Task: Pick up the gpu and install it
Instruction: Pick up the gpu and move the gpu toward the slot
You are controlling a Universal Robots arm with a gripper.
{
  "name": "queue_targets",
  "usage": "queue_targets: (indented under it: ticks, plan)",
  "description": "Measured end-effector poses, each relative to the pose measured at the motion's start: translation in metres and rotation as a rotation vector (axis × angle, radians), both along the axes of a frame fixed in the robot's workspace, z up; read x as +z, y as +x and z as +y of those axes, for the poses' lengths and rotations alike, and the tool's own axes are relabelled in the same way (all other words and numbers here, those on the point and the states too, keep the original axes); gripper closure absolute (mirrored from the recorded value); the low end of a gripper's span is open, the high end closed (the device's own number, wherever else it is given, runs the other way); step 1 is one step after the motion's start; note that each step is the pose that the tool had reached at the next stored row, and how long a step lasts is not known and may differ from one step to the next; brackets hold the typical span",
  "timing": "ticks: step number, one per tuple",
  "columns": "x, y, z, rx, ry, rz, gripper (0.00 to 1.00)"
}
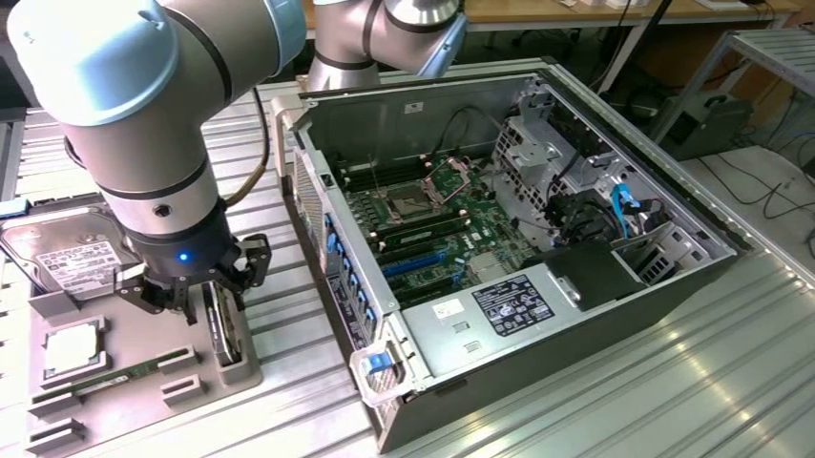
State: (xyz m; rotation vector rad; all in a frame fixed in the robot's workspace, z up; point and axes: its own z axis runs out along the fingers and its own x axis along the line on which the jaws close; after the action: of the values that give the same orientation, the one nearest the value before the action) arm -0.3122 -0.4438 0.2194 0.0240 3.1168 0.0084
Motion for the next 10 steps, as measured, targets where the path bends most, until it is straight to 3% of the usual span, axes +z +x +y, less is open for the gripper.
queue_targets:
  ticks: [4, 7, 10]
  plan:
    - [-0.0001, 0.0000, 0.0000, 0.000, 0.0002, -0.0002, 0.46]
    - [-0.0002, 0.0000, 0.0000, 0.000, 0.0002, -0.0004, 0.65]
    - [-0.0002, 0.0000, 0.0000, 0.000, -0.0005, -0.0003, 0.71]
